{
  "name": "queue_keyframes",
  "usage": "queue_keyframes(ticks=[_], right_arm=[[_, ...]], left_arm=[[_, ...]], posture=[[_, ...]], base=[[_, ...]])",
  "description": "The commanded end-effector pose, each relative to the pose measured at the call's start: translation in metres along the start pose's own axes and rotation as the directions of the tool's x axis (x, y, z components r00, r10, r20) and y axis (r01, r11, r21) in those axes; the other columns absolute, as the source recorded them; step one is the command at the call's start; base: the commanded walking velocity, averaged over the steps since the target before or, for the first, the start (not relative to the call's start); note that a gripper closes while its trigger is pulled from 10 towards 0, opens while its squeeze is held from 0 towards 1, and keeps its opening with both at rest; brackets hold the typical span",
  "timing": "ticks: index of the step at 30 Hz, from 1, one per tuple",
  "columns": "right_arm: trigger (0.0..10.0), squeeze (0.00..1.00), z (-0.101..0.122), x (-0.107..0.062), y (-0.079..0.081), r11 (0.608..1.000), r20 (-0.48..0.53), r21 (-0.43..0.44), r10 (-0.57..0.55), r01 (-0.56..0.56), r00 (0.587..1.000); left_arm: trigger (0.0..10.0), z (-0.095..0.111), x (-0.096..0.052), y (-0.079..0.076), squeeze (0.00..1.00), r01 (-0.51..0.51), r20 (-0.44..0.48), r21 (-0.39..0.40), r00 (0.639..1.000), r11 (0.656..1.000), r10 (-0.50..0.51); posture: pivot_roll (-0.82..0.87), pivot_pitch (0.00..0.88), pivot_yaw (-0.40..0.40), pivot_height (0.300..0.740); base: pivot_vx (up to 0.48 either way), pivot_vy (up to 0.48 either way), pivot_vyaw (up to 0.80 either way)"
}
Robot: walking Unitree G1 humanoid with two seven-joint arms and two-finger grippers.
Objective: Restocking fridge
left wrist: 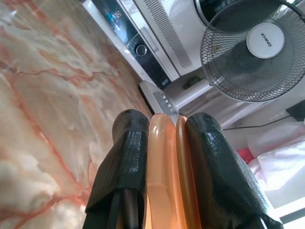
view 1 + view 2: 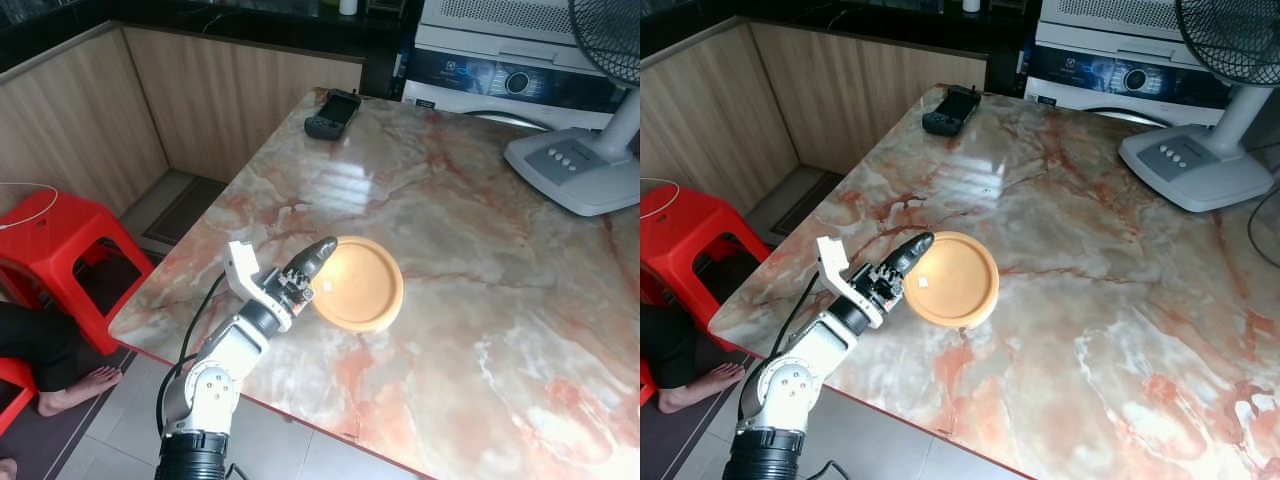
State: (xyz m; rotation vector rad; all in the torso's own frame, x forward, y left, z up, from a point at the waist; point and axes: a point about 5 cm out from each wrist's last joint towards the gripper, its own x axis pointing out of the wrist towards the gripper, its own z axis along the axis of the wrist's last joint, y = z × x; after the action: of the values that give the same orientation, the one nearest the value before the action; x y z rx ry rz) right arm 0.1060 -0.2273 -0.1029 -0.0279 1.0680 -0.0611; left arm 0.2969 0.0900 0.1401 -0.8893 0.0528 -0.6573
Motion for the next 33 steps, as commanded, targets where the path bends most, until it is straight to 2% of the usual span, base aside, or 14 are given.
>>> queue_keyframes(ticks=[1, 9, 15, 18, 19, 20, 21, 23, 26, 28, 30, 33], right_arm=[[10.0, 0.0, -0.005, -0.001, -0.001, 1.0, -0.018, 0.011, -0.002, 0.002, 1.0], [10.0, 0.0, -0.006, -0.001, -0.001, 1.0, -0.018, 0.021, -0.008, 0.009, 1.0], [10.0, 0.0, -0.006, -0.001, 0.001, 1.0, -0.017, 0.03, -0.005, 0.005, 1.0], [10.0, 0.0, -0.007, -0.001, 0.003, 0.999, -0.018, 0.034, -0.001, 0.002, 1.0], [10.0, 0.0, -0.007, -0.001, 0.003, 0.999, -0.018, 0.034, -0.001, 0.002, 1.0], [10.0, 0.0, -0.008, -0.001, 0.004, 0.999, -0.019, 0.037, 0.0, 0.0, 1.0], [10.0, 0.0, -0.008, -0.001, 0.004, 0.999, -0.019, 0.037, 0.0, 0.0, 1.0], [10.0, 0.0, -0.008, -0.001, 0.005, 0.999, -0.022, 0.035, -0.001, 0.001, 1.0], [10.0, 0.0, -0.009, -0.001, 0.007, 0.999, -0.024, 0.04, -0.001, 0.002, 1.0], [10.0, 0.0, -0.01, -0.001, 0.008, 0.999, -0.024, 0.044, 0.0, 0.001, 1.0], [10.0, 0.0, -0.011, -0.001, 0.009, 0.999, -0.024, 0.051, 0.001, 0.0, 1.0], [10.0, 0.0, -0.011, -0.001, 0.011, 0.999, -0.024, 0.054, 0.003, -0.002, 1.0]], left_arm=[[10.0, -0.004, 0.001, -0.008, 0.0, 0.008, 0.032, -0.038, 0.999, 0.999, -0.007], [10.0, 0.014, 0.013, -0.016, 0.0, -0.032, 0.132, 0.04, 0.991, 0.999, 0.027], [10.0, 0.034, 0.019, -0.025, 0.0, -0.092, 0.221, 0.189, 0.974, 0.978, 0.049], [10.0, 0.042, 0.02, -0.031, 0.0, -0.117, 0.238, 0.302, 0.97, 0.946, 0.045], [10.0, 0.042, 0.02, -0.031, 0.0, -0.117, 0.238, 0.302, 0.97, 0.946, 0.045], [10.0, 0.042, 0.021, -0.034, 0.0, -0.124, 0.229, 0.374, 0.973, 0.919, 0.039], [10.0, 0.042, 0.021, -0.034, 0.0, -0.124, 0.229, 0.374, 0.973, 0.919, 0.039], [10.0, 0.041, 0.022, -0.035, 0.0, -0.135, 0.211, 0.445, 0.977, 0.886, 0.043], [10.0, 0.04, 0.022, -0.033, 0.0, -0.18, 0.227, 0.473, 0.971, 0.862, 0.078], [10.0, 0.041, 0.021, -0.03, 0.0, -0.214, 0.247, 0.463, 0.963, 0.86, 0.107], [10.0, 0.041, 0.018, -0.022, 0.0, -0.279, 0.271, 0.458, 0.948, 0.844, 0.167], [10.0, 0.04, 0.017, -0.019, 0.0, -0.288, 0.261, 0.48, 0.949, 0.829, 0.178]], posture=[[0.08, 0.085, -0.064, 0.74], [0.07, 0.085, -0.061, 0.74], [0.07, 0.08, -0.044, 0.74], [0.08, 0.07, -0.035, 0.74], [0.08, 0.07, -0.035, 0.74], [0.08, 0.069, -0.033, 0.74], [0.08, 0.069, -0.033, 0.74], [0.08, 0.062, -0.024, 0.74], [0.08, 0.052, -0.012, 0.74], [0.08, 0.047, -0.007, 0.74], [0.08, 0.04, -0.003, 0.74], [0.08, 0.036, 0.002, 0.74]], base=[[0.0, 0.0, 0.0], [0.0, 0.0, 0.0], [0.0, 0.0, 0.0], [0.0, 0.0, 0.0], [0.0, 0.0, 0.0], [0.0, 0.0, 0.0], [0.0, 0.0, 0.0], [0.0, 0.0, 0.0], [0.0, 0.0, 0.0], [0.0, 0.0, 0.0], [0.0, 0.0, 0.0], [0.0, 0.092, 0.0]])
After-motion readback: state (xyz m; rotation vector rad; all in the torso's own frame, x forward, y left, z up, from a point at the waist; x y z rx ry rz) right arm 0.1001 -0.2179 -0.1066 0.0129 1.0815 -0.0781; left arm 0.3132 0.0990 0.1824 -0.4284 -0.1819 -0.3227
